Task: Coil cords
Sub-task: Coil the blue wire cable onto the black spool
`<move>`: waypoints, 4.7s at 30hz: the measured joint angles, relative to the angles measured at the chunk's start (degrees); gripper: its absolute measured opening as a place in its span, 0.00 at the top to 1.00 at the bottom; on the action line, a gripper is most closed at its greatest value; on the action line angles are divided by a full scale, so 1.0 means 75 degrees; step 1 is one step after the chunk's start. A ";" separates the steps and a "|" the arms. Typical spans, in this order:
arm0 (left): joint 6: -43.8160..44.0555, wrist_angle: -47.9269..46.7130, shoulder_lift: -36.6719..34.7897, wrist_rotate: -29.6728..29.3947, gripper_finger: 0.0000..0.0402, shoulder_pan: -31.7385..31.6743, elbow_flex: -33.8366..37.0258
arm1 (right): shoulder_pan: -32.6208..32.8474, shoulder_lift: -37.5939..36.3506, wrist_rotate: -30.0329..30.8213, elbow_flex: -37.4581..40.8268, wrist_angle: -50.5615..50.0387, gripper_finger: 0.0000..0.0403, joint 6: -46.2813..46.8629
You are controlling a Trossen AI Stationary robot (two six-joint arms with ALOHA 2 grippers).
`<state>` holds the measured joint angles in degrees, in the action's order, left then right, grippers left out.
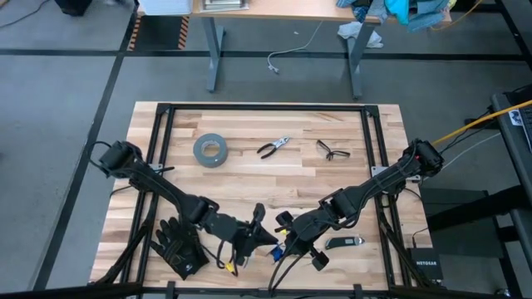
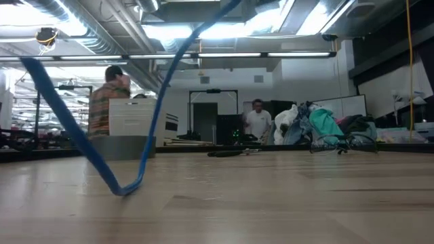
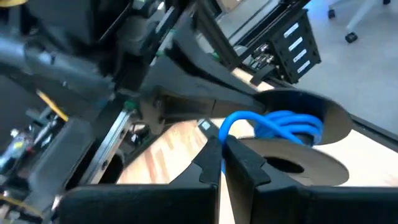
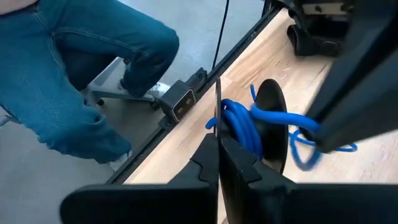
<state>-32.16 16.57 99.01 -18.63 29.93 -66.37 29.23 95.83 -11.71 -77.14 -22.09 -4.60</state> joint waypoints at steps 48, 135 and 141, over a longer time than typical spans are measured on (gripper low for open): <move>0.1923 -0.0707 0.0127 0.1040 0.68 -0.0650 0.0009 | 0.0055 0.0143 -0.2189 0.0000 0.1117 1.00 -0.0481; 0.5363 0.2668 0.0850 -0.0187 0.98 -0.0172 0.1781 | 0.0050 0.0143 -0.2121 -0.0009 0.1842 1.00 -0.1108; 0.5479 0.2685 0.0850 0.0479 0.99 -0.0421 0.1778 | 0.0048 0.0143 -0.2121 -0.0009 0.2170 1.00 -0.1285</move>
<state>8.93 36.71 105.38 -15.04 26.78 -53.04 29.60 96.90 -27.62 -77.21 -5.81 -14.24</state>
